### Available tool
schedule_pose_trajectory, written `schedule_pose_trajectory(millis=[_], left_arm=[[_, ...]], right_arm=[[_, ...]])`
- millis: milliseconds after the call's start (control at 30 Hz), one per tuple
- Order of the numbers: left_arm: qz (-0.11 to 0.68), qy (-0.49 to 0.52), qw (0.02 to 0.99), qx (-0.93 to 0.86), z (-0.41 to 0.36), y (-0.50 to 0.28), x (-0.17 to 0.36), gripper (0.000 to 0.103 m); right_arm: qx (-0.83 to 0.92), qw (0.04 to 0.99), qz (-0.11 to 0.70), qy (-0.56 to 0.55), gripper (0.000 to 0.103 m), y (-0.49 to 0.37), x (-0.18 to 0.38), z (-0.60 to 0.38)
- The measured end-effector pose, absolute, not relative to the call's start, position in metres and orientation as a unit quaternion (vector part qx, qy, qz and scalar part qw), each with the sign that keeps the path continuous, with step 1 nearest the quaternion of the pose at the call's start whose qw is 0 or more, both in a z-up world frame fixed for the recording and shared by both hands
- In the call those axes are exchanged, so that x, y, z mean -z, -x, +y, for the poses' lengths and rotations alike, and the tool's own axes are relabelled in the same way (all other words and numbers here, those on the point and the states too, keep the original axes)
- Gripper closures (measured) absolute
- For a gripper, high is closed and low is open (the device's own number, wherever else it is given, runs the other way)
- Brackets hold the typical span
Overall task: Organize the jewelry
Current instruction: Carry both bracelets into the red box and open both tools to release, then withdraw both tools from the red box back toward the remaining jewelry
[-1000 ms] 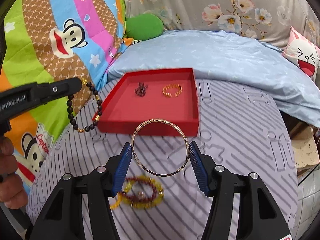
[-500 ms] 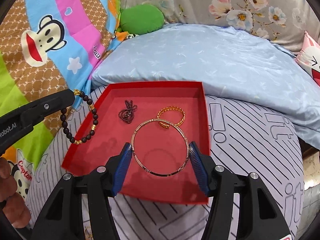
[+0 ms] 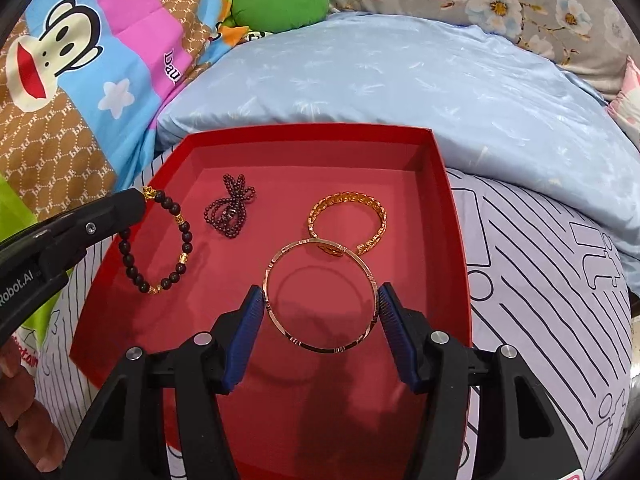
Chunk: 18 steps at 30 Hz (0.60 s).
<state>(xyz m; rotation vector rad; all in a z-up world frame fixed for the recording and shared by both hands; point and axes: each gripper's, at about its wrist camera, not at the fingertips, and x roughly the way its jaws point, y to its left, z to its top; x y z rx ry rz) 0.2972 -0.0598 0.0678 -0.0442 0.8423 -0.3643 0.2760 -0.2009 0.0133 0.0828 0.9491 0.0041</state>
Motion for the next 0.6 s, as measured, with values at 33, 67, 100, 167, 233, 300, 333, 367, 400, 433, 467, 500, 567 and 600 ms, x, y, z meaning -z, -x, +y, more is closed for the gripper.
schedule_pose_trajectory(millis=[33,67,100,167,233,300,333,367,400,433,467,500,567,600], left_arm=[[0.408,0.022,0.896,0.175,-0.06,-0.298,-0.066,0.095],[0.409,0.022,0.896,0.174,-0.059,-0.299,-0.065,0.095],[0.409,0.023,0.895,0.174,-0.06,-0.3,-0.064,0.095],[0.406,0.022,0.897,0.171,-0.059,-0.299,-0.064,0.095],[0.403,0.019,0.899,0.17,-0.059,-0.298,-0.065,0.094],[0.405,0.019,0.899,0.168,-0.059,-0.297,-0.066,0.08],[0.403,0.02,0.9,0.164,-0.058,-0.296,-0.068,0.067],[0.399,0.022,0.903,0.16,-0.057,-0.294,-0.069,0.064],[0.392,0.022,0.906,0.157,-0.055,-0.29,-0.073,0.061],[0.388,0.022,0.908,0.157,-0.055,-0.288,-0.076,0.061],[0.386,0.023,0.909,0.159,-0.054,-0.285,-0.078,0.061],[0.383,0.026,0.91,0.159,-0.052,-0.281,-0.082,0.061],[0.377,0.029,0.912,0.16,-0.05,-0.274,-0.088,0.061],[0.374,0.032,0.913,0.161,-0.048,-0.27,-0.091,0.061]], right_arm=[[-0.003,0.888,0.458,-0.04,0.046,-0.276,-0.012,-0.201],[-0.002,0.888,0.457,-0.039,0.046,-0.277,-0.012,-0.2],[-0.002,0.89,0.455,-0.036,0.046,-0.277,-0.011,-0.199],[-0.002,0.892,0.452,-0.028,0.045,-0.275,-0.013,-0.197],[-0.002,0.893,0.449,-0.024,0.044,-0.274,-0.015,-0.195],[-0.005,0.895,0.446,-0.026,0.044,-0.272,-0.019,-0.193],[-0.006,0.896,0.442,-0.026,0.044,-0.27,-0.022,-0.192],[-0.006,0.898,0.44,-0.026,0.044,-0.268,-0.024,-0.191],[-0.007,0.899,0.437,-0.025,0.044,-0.265,-0.027,-0.19],[-0.009,0.901,0.434,-0.026,0.044,-0.262,-0.031,-0.189],[-0.01,0.901,0.432,-0.027,0.044,-0.259,-0.033,-0.189],[-0.013,0.902,0.43,-0.029,0.044,-0.255,-0.037,-0.188],[-0.015,0.905,0.424,-0.032,0.044,-0.246,-0.044,-0.187],[-0.017,0.906,0.422,-0.033,0.044,-0.243,-0.047,-0.186]])
